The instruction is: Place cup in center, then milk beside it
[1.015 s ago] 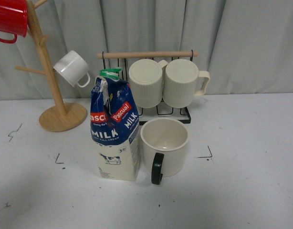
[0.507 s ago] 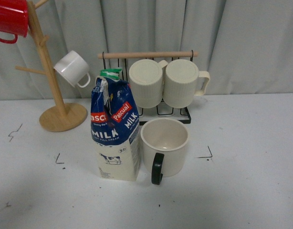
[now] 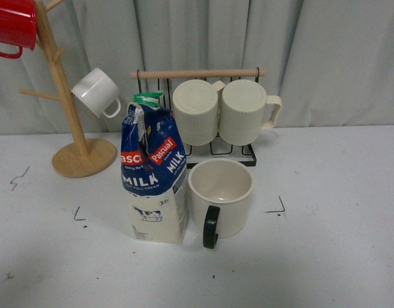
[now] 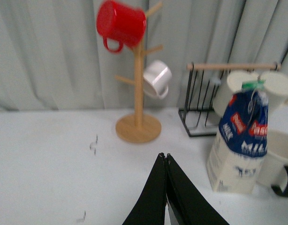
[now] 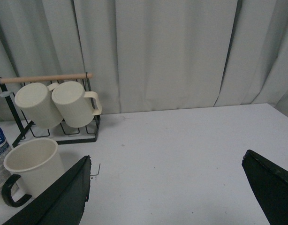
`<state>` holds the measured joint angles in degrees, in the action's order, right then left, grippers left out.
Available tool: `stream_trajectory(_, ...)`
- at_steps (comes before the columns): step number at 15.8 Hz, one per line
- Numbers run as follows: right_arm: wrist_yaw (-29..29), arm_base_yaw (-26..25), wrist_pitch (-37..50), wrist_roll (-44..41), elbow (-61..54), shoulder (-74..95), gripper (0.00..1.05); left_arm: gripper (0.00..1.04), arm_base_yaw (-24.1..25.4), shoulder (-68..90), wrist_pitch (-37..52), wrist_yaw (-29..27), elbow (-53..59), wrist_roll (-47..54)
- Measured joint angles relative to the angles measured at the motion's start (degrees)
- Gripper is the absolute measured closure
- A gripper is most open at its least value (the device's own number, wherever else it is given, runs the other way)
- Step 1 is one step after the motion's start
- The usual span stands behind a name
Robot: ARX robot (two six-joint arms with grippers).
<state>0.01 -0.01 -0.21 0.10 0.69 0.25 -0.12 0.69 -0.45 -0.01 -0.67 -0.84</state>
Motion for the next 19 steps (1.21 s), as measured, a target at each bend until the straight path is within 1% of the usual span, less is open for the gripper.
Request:
stream_trajectory(1,0.0,0.0,0.0,0.0,0.0,0.0,0.06,1.03,0.0,-0.2,1.0,-0.1,-0.3,0.0)
stream_trajectory(2,0.0,0.0,0.0,0.0,0.0,0.0,0.06,1.03,0.0,-0.2,0.0,0.0,0.0,0.0)
stream_trajectory(3,0.0,0.0,0.0,0.0,0.0,0.0,0.06,0.87,0.0,-0.2,0.3,0.0,0.0,0.0)
stream_trajectory(5,0.0,0.0,0.0,0.0,0.0,0.0,0.06,0.63,0.0,-0.2,0.2,0.0,0.0,0.0)
stream_trajectory(9,0.0,0.0,0.0,0.0,0.0,0.0,0.06,0.11,0.0,-0.2,0.2,0.0,0.0,0.0)
stream_trajectory(10,0.0,0.0,0.0,0.0,0.0,0.0,0.06,0.05,0.0,-0.2,0.2,0.0,0.0,0.1)
stream_trajectory(11,0.0,0.0,0.0,0.0,0.0,0.0,0.06,0.07,0.0,-0.2,0.2,0.0,0.0,0.0)
stream_trajectory(19,0.0,0.0,0.0,0.0,0.0,0.0,0.06,0.07,0.0,-0.2,0.2,0.0,0.0,0.0)
